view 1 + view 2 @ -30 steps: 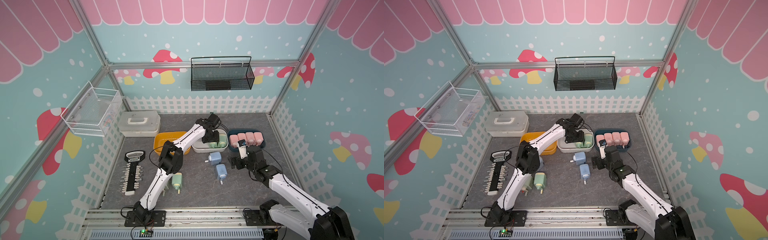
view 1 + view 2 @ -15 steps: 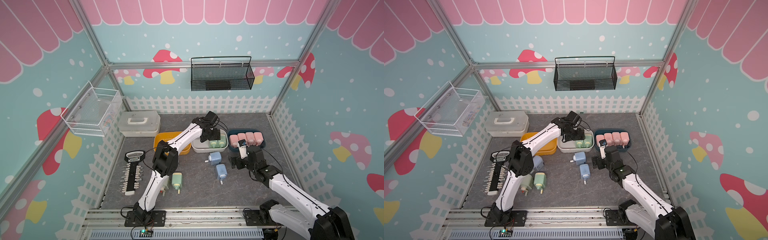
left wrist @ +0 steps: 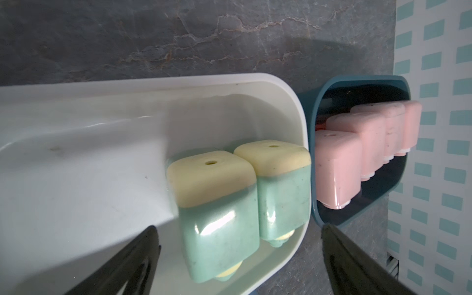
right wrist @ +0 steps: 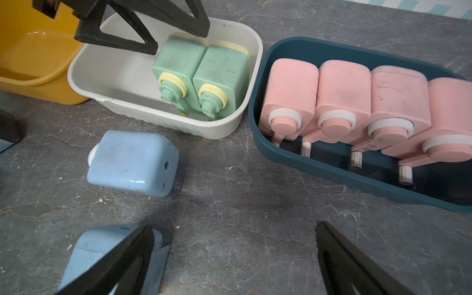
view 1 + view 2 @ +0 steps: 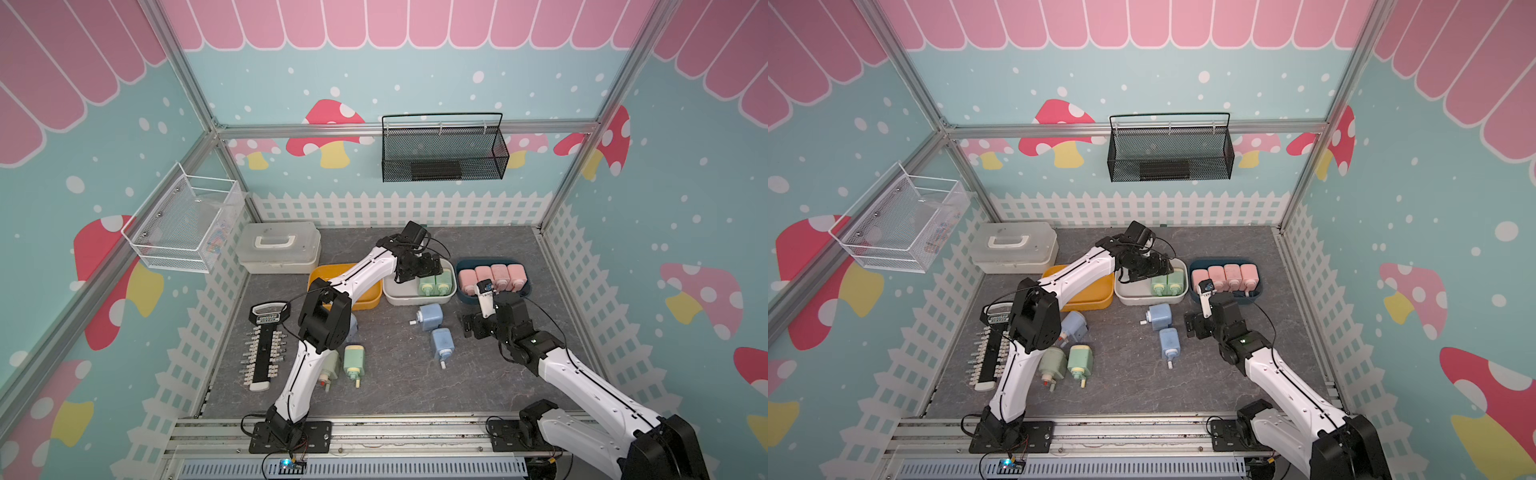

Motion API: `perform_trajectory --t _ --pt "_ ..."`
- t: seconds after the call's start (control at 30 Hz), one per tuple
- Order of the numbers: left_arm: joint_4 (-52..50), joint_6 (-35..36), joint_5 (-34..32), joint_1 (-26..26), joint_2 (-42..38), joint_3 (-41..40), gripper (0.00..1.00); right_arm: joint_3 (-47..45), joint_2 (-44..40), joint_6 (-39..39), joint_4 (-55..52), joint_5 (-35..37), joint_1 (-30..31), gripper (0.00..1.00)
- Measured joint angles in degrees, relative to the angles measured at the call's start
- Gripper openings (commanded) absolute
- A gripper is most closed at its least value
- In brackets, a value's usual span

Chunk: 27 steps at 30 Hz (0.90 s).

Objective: Place the pencil sharpeners by color into the storage box
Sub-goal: Place the pencil sharpener in the storage box.

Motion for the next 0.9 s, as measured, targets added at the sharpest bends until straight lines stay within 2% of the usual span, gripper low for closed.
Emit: perform_trajectory --t 0.57,0.77,0.9 --pt "0.79 -0.48 0.37 -0.74 2.43 -0.52 0.99 0.00 0.00 0.04 -0.17 0.09 0.00 0.99" --pt "1.29 1.77 -3.67 -0.74 -3.41 -7.52 0.99 -0.15 -0.17 1.14 0.39 2.19 0.00 0.99" --pt "3.28 2.36 -6.14 -0.74 -11.37 -14.67 0.99 -1.86 -1.99 1.77 3.02 3.04 0.00 0.99"
